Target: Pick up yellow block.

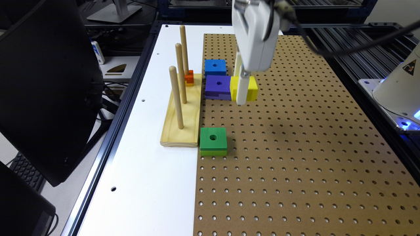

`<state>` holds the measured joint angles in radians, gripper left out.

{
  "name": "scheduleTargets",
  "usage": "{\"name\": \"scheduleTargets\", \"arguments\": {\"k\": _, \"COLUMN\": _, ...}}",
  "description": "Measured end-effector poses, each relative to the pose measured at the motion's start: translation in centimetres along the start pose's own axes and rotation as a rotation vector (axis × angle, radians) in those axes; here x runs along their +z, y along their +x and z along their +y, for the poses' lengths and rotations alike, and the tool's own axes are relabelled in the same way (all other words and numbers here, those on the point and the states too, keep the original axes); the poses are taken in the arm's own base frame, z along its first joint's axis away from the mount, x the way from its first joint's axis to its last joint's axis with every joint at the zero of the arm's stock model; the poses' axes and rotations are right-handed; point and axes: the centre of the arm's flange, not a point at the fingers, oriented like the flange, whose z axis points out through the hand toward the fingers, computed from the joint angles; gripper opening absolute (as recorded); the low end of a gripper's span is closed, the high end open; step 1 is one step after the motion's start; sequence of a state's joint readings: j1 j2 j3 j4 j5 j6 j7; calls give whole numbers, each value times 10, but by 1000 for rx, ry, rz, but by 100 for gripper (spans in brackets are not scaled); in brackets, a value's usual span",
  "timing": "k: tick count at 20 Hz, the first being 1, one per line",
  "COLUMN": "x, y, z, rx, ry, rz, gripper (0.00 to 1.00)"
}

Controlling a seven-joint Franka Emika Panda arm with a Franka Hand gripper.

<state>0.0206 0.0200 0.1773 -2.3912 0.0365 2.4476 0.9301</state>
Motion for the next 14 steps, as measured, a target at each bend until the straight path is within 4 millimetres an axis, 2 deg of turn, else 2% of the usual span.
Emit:
{"name": "scheduleTargets", "arguments": {"k": 2, "x": -12, "y": -2, "z": 1, "rx": -1, "ry": -3, "rz": 3, "gripper": 0}}
{"name": "scheduleTargets", "arguments": {"k": 9, "x": -30, "y": -4, "z": 2, "rx": -1, "ry": 5, "rz": 16, "gripper": 0}}
{"name": "scheduleTargets", "arguments": {"k": 14, "x": -35, "y": -5, "z": 3, "rx": -1, "ry": 6, "rz": 19, "gripper": 0}}
